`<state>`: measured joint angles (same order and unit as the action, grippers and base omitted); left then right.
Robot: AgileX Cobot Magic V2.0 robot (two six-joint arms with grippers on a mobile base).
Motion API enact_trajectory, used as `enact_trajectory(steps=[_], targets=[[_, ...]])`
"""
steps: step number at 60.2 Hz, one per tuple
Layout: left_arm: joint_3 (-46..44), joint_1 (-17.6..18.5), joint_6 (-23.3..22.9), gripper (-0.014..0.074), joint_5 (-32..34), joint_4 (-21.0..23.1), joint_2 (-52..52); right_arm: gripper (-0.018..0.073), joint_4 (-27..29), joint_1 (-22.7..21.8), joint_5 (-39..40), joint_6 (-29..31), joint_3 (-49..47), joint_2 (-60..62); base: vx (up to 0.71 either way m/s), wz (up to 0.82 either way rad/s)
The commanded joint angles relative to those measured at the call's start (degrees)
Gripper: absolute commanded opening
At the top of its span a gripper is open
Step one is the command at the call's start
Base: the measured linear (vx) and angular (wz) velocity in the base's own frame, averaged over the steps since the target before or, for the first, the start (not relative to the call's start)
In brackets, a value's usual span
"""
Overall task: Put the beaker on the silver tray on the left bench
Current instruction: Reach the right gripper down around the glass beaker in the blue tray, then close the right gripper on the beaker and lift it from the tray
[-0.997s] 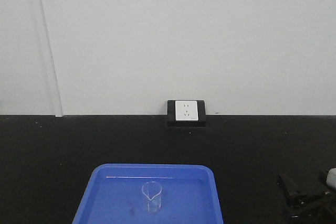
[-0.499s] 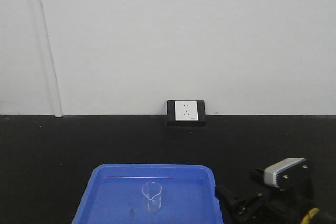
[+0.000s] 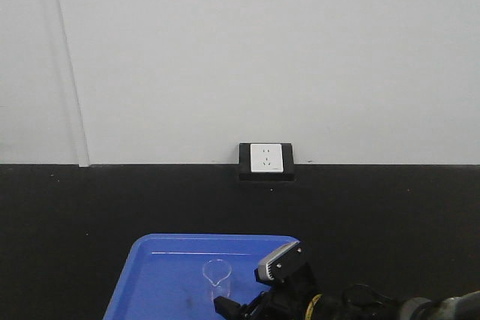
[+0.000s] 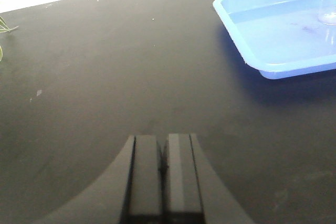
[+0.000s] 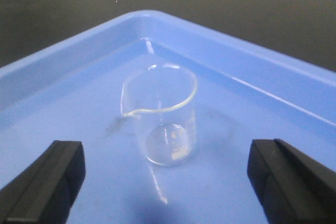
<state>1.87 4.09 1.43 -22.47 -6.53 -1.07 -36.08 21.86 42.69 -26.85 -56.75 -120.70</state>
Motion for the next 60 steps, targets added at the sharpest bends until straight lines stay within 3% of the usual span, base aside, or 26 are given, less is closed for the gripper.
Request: enact_trajectory(steps=[1, 26, 37, 48, 55, 60], targets=[[1.1, 0.2, -0.1, 0.0001, 4.7, 0.0, -0.4, 0.0655, 0.9, 1.4, 3.0, 0.0, -5.1, -0.4, 0.00, 0.00], [1.1, 0.2, -0.1, 0.0001, 4.7, 0.0, -0.4, 0.0607, 3.9, 3.6, -1.9, -6.5, -17.9, -8.2, 0.00, 0.00], [1.1, 0.2, -0.1, 0.0001, 4.7, 0.0, -0.4, 0.0414, 6.8, 3.8, -2.0, -6.5, -17.9, -8.2, 0.00, 0.00], [1.1, 0.2, -0.1, 0.0001, 4.7, 0.0, -0.4, -0.0004, 4.6, 3.8, -1.9, -9.8, -17.9, -6.8, 0.00, 0.00], [1.1, 0.2, -0.1, 0.0001, 4.7, 0.0, -0.4, -0.0016, 0.9, 3.8, -5.2, -17.2, -17.8, -2.9, 0.00, 0.00], [1.1, 0.2, -0.1, 0.0001, 4.7, 0.0, -0.4, -0.0015, -3.7, 3.8, -12.7, -21.5, -17.8, 1.2, 0.00, 0.00]])
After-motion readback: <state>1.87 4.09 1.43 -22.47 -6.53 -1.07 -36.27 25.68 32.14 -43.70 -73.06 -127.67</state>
